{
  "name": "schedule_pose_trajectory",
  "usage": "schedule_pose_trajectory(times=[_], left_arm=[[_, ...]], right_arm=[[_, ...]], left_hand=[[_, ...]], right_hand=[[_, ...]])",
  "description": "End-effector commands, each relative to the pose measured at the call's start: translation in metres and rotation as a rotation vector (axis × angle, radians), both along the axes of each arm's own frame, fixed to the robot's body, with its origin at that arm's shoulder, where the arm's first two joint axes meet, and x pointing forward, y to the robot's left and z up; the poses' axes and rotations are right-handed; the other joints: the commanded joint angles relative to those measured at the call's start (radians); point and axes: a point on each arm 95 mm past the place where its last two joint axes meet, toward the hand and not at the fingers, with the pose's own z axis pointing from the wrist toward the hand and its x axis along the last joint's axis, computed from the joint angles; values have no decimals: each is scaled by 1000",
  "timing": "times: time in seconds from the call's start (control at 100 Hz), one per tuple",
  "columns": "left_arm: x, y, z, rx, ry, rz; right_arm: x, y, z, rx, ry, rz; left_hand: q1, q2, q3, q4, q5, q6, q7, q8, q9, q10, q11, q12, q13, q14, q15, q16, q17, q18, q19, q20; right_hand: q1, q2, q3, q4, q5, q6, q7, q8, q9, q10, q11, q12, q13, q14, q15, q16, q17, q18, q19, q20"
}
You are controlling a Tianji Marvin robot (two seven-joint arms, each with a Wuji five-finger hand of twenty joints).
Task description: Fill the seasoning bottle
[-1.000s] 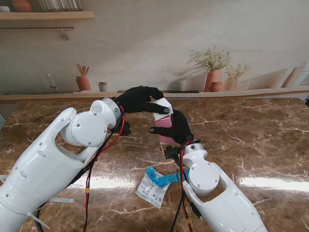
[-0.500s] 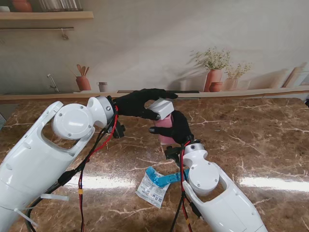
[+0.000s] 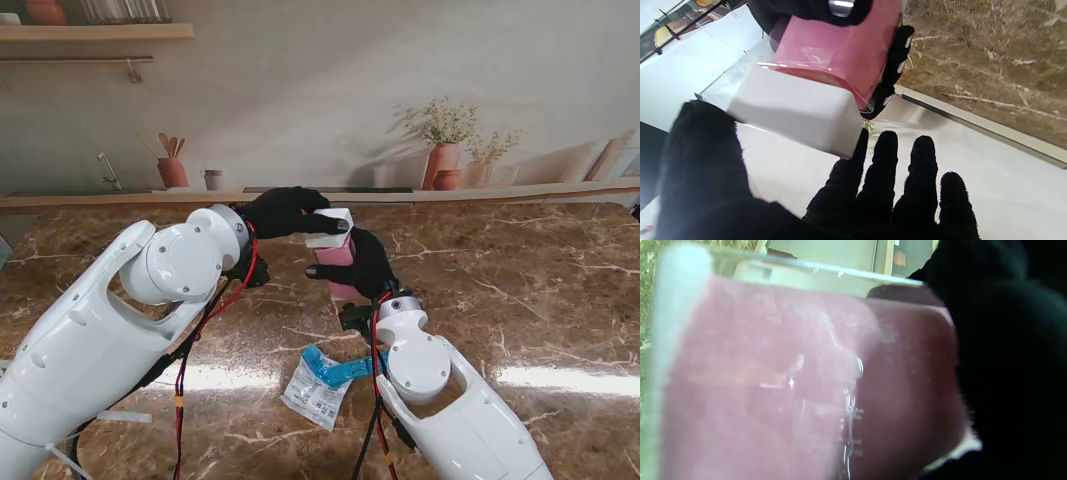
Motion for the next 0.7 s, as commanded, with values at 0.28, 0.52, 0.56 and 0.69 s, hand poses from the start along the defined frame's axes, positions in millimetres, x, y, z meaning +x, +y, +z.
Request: schedule_pose_trajectory(times=[0.28,0.52,0.56,0.69], left_arm=[[-1,-5,5,47,-32,-39],[-2,8,12,38,-12,-143],[-2,11,13,20,2,-164],[-3,19,12,-45,22,-200]], right_arm=[[1,1,3,-14,-9,4],[1,-2,4,-4,-2,-1],[2,-3,5,-4,-2,-2],[2,-4,6,2,-1,-7]], left_hand=[[118,-183,1133,13,55,-96,42,-5,72,-55,29,48,51,-1,17,-7,-20,6,56,-7],[485,-189,1123,-34,82,-362,-2,-117,-24,-169,-105,-142,-106,-103,-104,-136,18,-90,-111,-219],[503,-181,1110,-34,84,-390,2,-125,-86,-179,-130,-176,-153,-116,-129,-154,29,-103,-149,-306],[369,-188,1098,-49,30,-404,-66,-194,-274,-186,-172,-230,-260,-131,-188,-211,44,-97,-213,-553]], right_hand=[[256,609,256,51,208,-312,416,92,93,-168,279,79,74,-120,428,122,71,-24,204,78],[256,609,256,51,210,-313,417,91,94,-167,279,79,75,-120,429,123,71,-24,204,78],[256,609,256,51,210,-313,417,91,94,-168,279,79,74,-120,429,123,71,-24,204,78],[256,609,256,51,211,-313,417,91,94,-167,280,79,75,-120,429,122,71,-24,204,78]])
